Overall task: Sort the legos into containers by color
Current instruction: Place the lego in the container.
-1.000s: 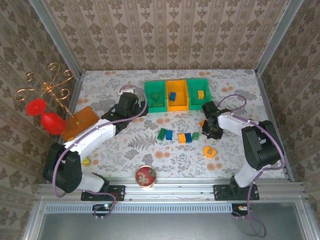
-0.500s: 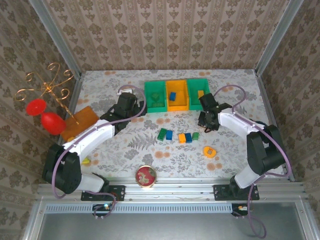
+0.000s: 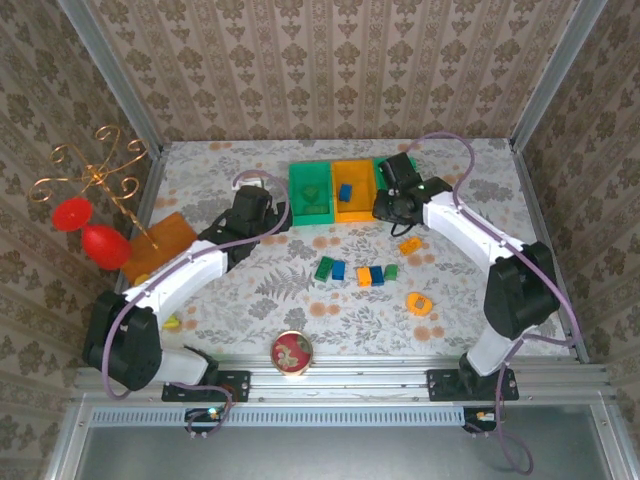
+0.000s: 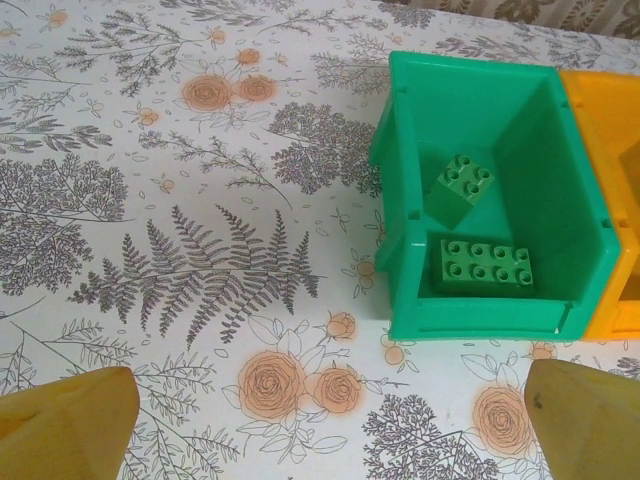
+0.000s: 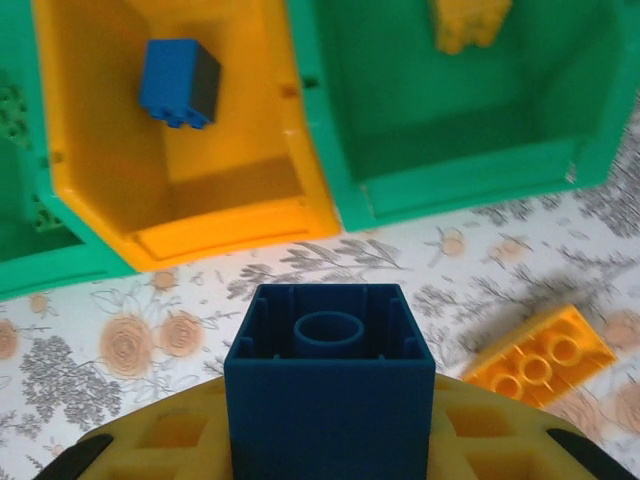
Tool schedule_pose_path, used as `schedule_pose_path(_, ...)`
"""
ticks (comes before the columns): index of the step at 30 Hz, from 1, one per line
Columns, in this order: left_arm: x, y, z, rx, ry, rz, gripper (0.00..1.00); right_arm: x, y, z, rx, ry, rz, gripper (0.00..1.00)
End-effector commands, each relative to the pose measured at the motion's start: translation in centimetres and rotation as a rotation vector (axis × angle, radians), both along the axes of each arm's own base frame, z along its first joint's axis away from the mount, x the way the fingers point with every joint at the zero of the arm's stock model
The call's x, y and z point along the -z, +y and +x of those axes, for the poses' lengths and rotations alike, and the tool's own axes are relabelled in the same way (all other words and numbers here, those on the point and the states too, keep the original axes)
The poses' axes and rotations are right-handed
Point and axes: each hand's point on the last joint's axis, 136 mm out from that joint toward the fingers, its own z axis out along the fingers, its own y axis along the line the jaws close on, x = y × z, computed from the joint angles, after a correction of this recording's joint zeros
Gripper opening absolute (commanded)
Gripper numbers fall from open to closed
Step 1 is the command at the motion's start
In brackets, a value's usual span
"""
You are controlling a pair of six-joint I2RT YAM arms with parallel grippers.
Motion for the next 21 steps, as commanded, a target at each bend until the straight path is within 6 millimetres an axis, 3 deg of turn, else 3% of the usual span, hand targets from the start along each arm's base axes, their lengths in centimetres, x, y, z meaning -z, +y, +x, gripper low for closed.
schedule_pose_path(1,-0.5,0.8,-0.5,-0.024,-0.008,-0.01,1.0,0.2,1.3,0.7,-0.064,0.022,-0.042,0.2)
schedule_pose_path(12,-0.5,1.2,-0.8,-0.025,-0.005,-0.01,1.0,-0.6,5.1,5.4,-0.153,-0.013,-0.065,0.2)
schedule_pose_path(21,-0.4,1.3,-1.0,-0.021,0.004,-0.008,1.0,1.6,6.2,8.7,-0.187,0.009,-0.132,0.21)
